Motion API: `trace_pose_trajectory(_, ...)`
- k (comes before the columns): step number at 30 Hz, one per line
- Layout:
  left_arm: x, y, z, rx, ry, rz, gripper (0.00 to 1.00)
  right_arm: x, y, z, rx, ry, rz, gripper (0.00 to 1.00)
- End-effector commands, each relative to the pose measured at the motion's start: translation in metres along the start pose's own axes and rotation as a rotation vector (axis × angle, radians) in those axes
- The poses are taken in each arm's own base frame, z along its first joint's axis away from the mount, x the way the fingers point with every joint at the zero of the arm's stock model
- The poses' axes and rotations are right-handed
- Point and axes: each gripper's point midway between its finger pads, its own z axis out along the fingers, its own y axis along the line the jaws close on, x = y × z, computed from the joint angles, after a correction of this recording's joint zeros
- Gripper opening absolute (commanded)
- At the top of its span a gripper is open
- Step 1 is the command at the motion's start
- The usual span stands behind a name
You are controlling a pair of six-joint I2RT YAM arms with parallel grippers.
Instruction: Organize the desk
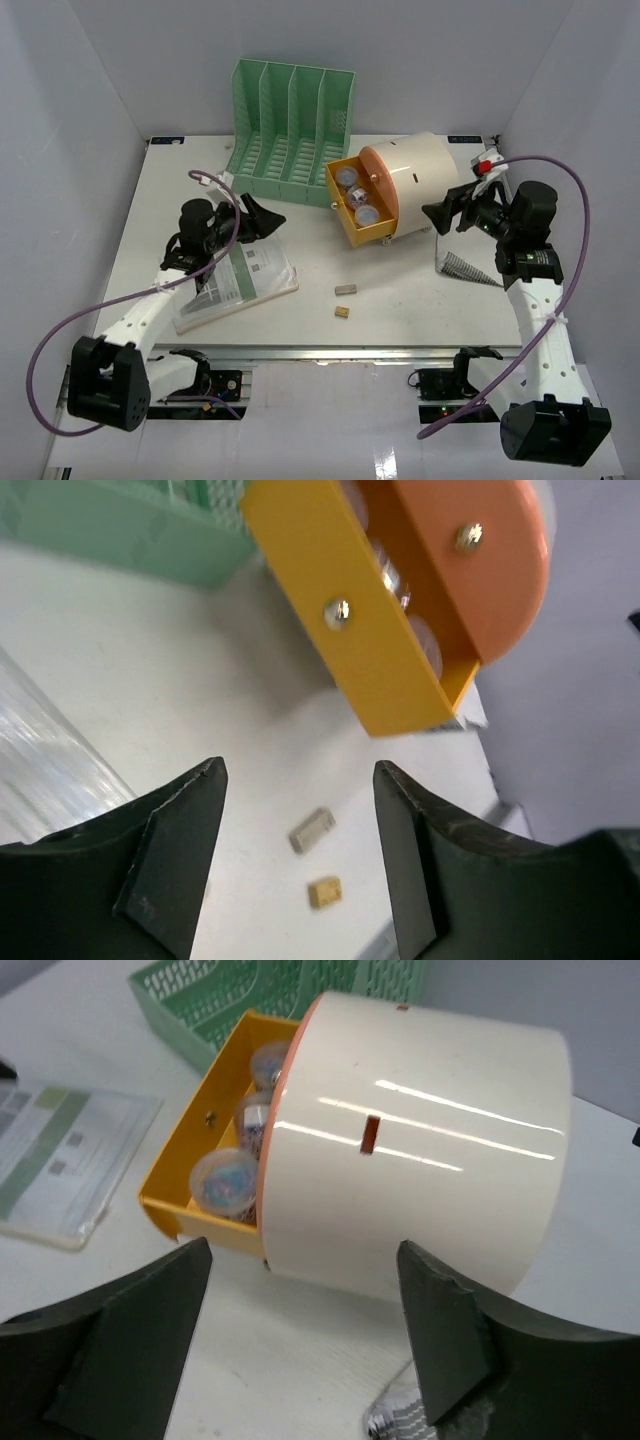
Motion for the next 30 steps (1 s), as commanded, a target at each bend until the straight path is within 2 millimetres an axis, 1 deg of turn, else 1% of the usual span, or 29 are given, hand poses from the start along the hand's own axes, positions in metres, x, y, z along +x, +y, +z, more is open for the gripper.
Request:
trace_pose_trajectory(1,0.037,-0.031,0.012,0.302,0.12,-0.163,0.68,-0.036,-0.039,0.011,0.175,-0.136,0.179,0.94)
trace_pose_trajectory(3,0.038,-0.03,0.021,0.319,0.132,-0.178,0.69,-0.044,-0.048,0.008,0.2,-0.2,0.202,0.98)
trace_pose_trajectory(4,0.037,-0.029,0.03,0.323,0.139,-0.185,0.69,-0.047,-0.049,0.008,0.202,-0.241,0.217,0.94)
trace_pose_trajectory(5,0.037,-0.029,0.035,0.329,0.148,-0.188,0.69,-0.046,-0.054,0.009,0.216,-0.257,0.234,0.92)
trace_pose_trajectory(8,0.041,-0.035,0.056,0.345,0.192,-0.192,0.7,-0.045,-0.07,0.011,0.249,-0.281,0.264,0.9)
trace_pose_trajectory(10,0.035,-0.043,0.075,0.364,0.2,-0.166,0.7,-0.046,-0.083,0.011,0.278,-0.298,0.274,0.9)
trace_pose_trajectory(11,0.038,-0.042,0.084,0.359,0.215,-0.17,0.7,-0.044,-0.089,0.012,0.289,-0.301,0.283,0.9)
trace_pose_trajectory(12,0.036,-0.048,0.091,0.367,0.218,-0.162,0.7,-0.042,-0.095,0.014,0.294,-0.306,0.292,0.9)
trace_pose_trajectory(13,0.042,-0.044,0.1,0.355,0.233,-0.168,0.7,-0.04,-0.097,0.015,0.288,-0.305,0.315,0.91)
trace_pose_trajectory(16,0.048,-0.047,0.12,0.341,0.257,-0.166,0.7,-0.025,-0.108,0.026,0.267,-0.283,0.379,0.93)
trace_pose_trajectory(17,0.048,-0.049,0.126,0.341,0.259,-0.16,0.7,-0.022,-0.109,0.029,0.252,-0.279,0.396,0.94)
trace_pose_trajectory(18,0.054,-0.045,0.131,0.327,0.276,-0.17,0.7,-0.017,-0.111,0.033,0.246,-0.268,0.423,0.95)
trace_pose_trajectory(20,0.055,-0.049,0.141,0.322,0.284,-0.167,0.7,-0.008,-0.11,0.041,0.206,-0.247,0.457,0.97)
trace_pose_trajectory(21,0.052,-0.052,0.147,0.323,0.283,-0.158,0.7,-0.004,-0.106,0.046,0.167,-0.233,0.472,0.95)
trace_pose_trajectory(23,0.057,-0.051,0.156,0.309,0.301,-0.153,0.7,0.006,-0.1,0.054,0.104,-0.205,0.504,0.83)
trace_pose_trajectory(25,0.056,-0.056,0.166,0.311,0.307,-0.148,0.7,0.015,-0.099,0.06,0.07,-0.181,0.533,0.69)
trace_pose_trajectory(26,0.056,-0.058,0.171,0.314,0.31,-0.145,0.69,0.019,-0.097,0.061,0.055,-0.172,0.538,0.65)
trace_pose_trajectory(28,0.056,-0.066,0.182,0.325,0.318,-0.136,0.69,0.023,-0.093,0.063,0.032,-0.16,0.541,0.59)
trace_pose_trajectory(30,0.058,-0.075,0.192,0.339,0.327,-0.126,0.68,0.029,-0.088,0.064,0.005,-0.146,0.547,0.56)
